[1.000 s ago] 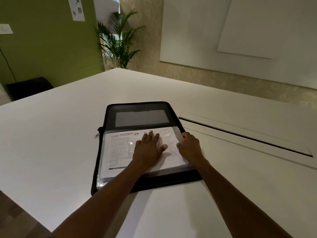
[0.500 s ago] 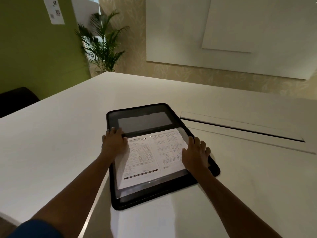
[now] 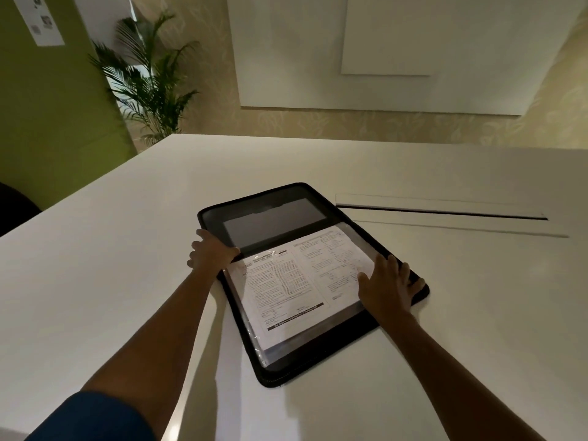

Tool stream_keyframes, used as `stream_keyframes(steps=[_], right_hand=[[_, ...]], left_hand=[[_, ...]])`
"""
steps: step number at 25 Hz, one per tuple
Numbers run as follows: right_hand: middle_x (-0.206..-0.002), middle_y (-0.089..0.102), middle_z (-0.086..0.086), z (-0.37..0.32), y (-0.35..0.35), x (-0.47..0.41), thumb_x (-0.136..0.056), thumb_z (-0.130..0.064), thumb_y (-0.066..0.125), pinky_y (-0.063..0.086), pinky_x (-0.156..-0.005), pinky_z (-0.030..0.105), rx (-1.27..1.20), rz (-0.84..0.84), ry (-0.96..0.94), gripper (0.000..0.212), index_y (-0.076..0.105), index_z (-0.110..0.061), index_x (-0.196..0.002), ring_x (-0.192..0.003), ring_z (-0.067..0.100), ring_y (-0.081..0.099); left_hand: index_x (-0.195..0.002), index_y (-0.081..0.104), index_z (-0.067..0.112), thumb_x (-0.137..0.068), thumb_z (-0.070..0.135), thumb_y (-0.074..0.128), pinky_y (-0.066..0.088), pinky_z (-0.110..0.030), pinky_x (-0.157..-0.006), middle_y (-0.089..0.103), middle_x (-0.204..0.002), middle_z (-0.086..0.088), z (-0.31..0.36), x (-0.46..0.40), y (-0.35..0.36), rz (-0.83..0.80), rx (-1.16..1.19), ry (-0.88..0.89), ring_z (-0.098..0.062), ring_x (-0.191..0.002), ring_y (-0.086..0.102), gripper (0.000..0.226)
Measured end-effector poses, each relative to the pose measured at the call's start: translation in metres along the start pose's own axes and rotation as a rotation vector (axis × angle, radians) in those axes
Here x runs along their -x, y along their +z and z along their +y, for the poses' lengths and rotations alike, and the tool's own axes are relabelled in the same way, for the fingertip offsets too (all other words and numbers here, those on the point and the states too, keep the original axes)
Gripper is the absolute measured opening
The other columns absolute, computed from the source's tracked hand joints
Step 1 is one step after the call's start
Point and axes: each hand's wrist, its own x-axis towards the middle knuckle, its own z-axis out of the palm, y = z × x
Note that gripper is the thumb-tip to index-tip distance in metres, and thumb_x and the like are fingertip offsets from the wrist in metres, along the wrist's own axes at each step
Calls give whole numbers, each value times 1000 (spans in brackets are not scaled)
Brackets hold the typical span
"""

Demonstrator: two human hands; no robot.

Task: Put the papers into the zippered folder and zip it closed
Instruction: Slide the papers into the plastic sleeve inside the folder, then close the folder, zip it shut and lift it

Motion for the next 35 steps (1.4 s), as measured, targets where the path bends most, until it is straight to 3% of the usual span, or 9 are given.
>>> stream_keyframes(steps=[2,5,8,11,15,21,25,28,35], right_hand=[[-147,34,5,2,0,8,-92,-45,46,7,-109,71,-38,-33,53,53,36,-20,-137,-143,39,14],[-153,26,4,2,0,13,-94,-44,43,4,-108,74,-64,-59,51,53,33,-21,-141,-145,41,8],[-157,23,3,1,3,15,-95,-45,42,1,-108,74,-77,-22,51,53,32,-21,-142,-146,39,6],[-158,25,3,3,7,14,-95,-46,42,1,-108,74,-66,21,40,54,33,-23,-142,-147,37,9],[-157,28,5,10,9,2,-94,-47,45,0,-107,73,-79,41,-3,56,35,-24,-143,-147,36,11],[-159,26,4,23,13,-22,-94,-50,43,2,-112,70,-66,5,-64,59,32,-27,-147,-147,34,12],[-158,28,6,32,15,-38,-94,-48,44,10,-114,66,-101,-26,-146,59,32,-24,-147,-147,33,14],[-158,27,1,36,16,-49,-94,-51,44,1,-113,67,-82,-16,-147,57,34,-30,-146,-148,30,15],[-159,27,-3,46,22,-78,-93,-55,43,-1,-115,62,-87,-49,-222,59,34,-33,-146,-148,25,15]], left_hand=[[-140,32,1,-73,38,81,47,-51,-96,47,-133,-24,-3,-5,-2,-26,122,-60,-41,-116,52,91],[-109,53,-2,-74,25,82,54,-43,-62,61,-110,-23,-10,-13,-10,-63,411,-119,-33,-74,59,52],[-107,57,-2,-76,19,81,52,-38,-56,62,-101,-21,-17,-17,-16,-114,570,-168,-34,-74,60,45],[-101,59,4,-81,19,76,46,-33,-46,64,-93,-17,-22,-12,-17,-125,567,-73,-31,-69,61,29],[-105,57,11,-85,21,72,52,-34,-60,64,-102,-13,-33,4,-15,-91,607,31,-32,-87,63,26],[-117,51,5,-89,25,68,55,-46,-87,64,-113,-15,-52,44,-5,87,586,255,-33,-99,64,38],[-118,48,8,-89,26,67,56,-47,-85,66,-108,-15,-58,68,0,145,591,309,-33,-94,65,39],[-120,48,9,-89,25,68,56,-45,-85,67,-107,-13,-59,83,1,171,601,311,-31,-93,67,39],[-110,53,16,-90,22,66,57,-36,-79,69,-94,-2,-58,113,6,213,590,350,-23,-84,68,26]])
